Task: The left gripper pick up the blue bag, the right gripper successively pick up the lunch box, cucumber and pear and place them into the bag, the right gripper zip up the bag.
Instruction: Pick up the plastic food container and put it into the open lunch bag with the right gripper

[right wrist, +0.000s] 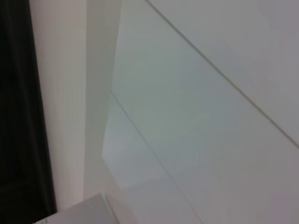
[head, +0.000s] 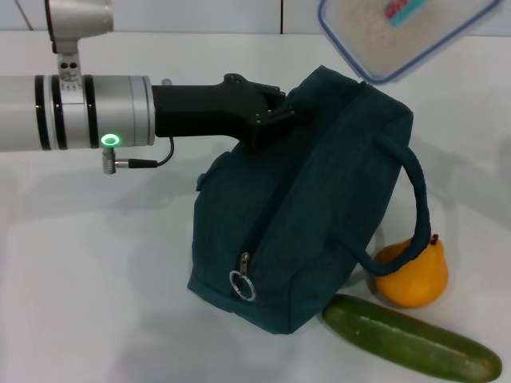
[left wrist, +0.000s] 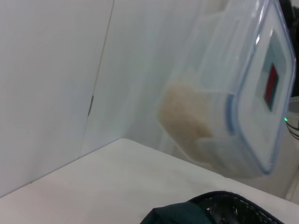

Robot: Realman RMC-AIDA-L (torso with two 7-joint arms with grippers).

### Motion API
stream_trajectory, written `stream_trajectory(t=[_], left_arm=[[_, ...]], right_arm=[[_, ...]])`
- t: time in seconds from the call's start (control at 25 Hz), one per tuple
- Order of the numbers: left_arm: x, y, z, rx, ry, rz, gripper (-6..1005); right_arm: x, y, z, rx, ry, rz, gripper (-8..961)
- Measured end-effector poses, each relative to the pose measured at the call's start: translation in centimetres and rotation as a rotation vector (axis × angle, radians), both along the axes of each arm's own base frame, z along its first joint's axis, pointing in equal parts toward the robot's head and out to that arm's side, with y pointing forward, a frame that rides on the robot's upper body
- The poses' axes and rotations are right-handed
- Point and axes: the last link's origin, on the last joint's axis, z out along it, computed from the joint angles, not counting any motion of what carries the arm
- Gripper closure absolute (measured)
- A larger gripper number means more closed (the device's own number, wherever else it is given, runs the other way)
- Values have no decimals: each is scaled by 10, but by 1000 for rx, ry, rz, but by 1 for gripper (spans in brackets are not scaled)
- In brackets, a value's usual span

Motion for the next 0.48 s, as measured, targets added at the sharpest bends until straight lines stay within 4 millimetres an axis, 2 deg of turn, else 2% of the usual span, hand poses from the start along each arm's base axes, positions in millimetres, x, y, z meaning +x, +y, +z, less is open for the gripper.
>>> stream_trajectory(t=[0.2, 0.48], left_arm=[[1, 0, 0, -1, -1, -1, 884], [3, 1, 0, -1, -2, -8, 885]], right_arm=[[-9, 5, -9, -30, -32, 9, 816], [-1, -3, -20, -73, -72, 1, 807]])
